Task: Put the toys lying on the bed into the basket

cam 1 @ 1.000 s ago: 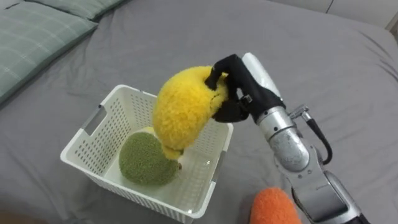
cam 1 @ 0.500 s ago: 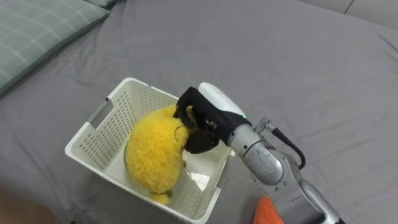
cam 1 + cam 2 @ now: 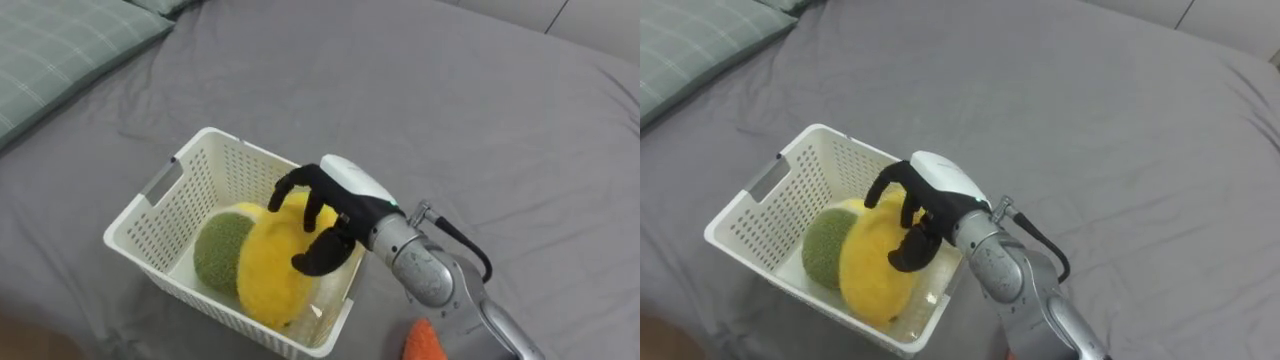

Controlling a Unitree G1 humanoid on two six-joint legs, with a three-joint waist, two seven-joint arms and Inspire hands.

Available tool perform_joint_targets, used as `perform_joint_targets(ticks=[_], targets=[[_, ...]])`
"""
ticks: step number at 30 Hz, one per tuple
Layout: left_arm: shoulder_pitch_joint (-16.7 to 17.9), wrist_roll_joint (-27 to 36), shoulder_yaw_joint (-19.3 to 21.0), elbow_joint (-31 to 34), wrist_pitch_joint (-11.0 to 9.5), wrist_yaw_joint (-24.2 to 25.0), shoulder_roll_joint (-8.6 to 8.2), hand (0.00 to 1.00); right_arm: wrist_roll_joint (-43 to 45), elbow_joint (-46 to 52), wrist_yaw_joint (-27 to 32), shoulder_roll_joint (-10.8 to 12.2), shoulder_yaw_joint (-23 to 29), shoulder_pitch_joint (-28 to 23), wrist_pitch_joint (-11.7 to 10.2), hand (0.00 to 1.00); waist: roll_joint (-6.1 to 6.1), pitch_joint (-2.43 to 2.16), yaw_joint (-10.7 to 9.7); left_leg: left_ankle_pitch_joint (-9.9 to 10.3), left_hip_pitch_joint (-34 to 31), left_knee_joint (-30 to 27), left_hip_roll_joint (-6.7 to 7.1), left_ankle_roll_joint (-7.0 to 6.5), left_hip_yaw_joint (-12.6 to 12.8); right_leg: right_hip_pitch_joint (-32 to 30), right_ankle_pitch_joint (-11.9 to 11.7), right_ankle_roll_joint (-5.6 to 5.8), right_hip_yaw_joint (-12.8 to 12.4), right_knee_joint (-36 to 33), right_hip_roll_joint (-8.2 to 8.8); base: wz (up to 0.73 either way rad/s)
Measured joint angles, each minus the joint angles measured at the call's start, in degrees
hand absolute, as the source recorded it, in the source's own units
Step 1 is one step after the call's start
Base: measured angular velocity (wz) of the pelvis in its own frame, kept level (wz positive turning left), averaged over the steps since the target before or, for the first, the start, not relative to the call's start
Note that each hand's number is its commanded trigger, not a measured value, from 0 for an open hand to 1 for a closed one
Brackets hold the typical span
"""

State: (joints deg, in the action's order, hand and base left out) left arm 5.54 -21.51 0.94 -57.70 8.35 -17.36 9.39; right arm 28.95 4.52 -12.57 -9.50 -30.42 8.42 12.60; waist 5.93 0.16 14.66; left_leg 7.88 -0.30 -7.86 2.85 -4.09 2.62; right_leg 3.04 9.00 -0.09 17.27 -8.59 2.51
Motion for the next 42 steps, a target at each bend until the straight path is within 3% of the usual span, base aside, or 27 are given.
perform_joint_targets(ticks=[21, 23, 31, 37, 39, 42], targets=[[0.04, 0.78, -0.01, -1.10, -0.35, -2.01, -0.09, 0.00, -3.19, 0.38, 0.77, 0.03, 0.75, 0.01, -0.85, 0.00, -0.28, 0.40, -0.37, 0.00, -0.17, 0.12, 0.00, 0.00, -0.02, 0.08, 0.00, 0.00, -0.15, 0.01, -0.07, 0.00], [-0.21, 2.04, 0.04, -1.65, -0.82, -2.20, -0.20, 0.00, -7.42, 0.40, 1.64, -0.30, 2.47, 0.00, -1.79, 0.00, -0.34, 0.44, -0.66, 0.01, -0.13, 0.08, 0.00, 0.00, -0.03, 0.06, 0.00, 0.00, -0.06, 0.01, 0.01, 0.00], [0.12, 1.83, 3.53, -1.66, -1.32, -1.88, -1.35, 0.00, -11.01, 5.50, 7.73, -1.07, 10.09, -2.29, -4.25, 0.00, -0.68, 0.65, -2.14, 0.01, 0.11, -0.01, -0.08, 0.00, 0.44, -0.10, 0.00, 0.00, -0.89, 0.00, -0.05, -0.03], [2.31, 2.54, 3.80, -1.66, -1.42, -2.20, -1.39, 0.00, -14.22, 4.99, 12.23, -1.67, 16.36, -4.93, -4.60, 0.00, -1.58, 0.69, -5.13, 0.08, 1.40, 0.20, -0.18, -0.04, 1.18, 0.78, 0.00, 0.00, -3.07, -0.01, -0.20, -0.07], [3.11, 2.53, 3.80, -1.62, -1.40, -2.20, -1.51, 0.00, -14.18, 4.53, 13.48, -1.75, 17.90, -6.39, -5.02, 0.00, -1.75, 0.54, -5.61, 0.23, 1.64, 0.17, -0.30, -0.01, 1.91, 0.79, -0.01, 0.01, -4.00, -0.02, -0.30, -0.18], [4.25, 2.55, 3.80, -1.54, -1.38, -2.22, -1.70, 0.00, -14.19, 2.27, 14.57, -2.35, 18.96, -9.06, -5.35, 0.00, -2.18, -0.06, -6.95, 0.25, 1.99, 0.16, -0.34, -0.01, 2.24, 0.88, -0.01, 0.01, -4.67, -0.17, -0.36, -0.08]])
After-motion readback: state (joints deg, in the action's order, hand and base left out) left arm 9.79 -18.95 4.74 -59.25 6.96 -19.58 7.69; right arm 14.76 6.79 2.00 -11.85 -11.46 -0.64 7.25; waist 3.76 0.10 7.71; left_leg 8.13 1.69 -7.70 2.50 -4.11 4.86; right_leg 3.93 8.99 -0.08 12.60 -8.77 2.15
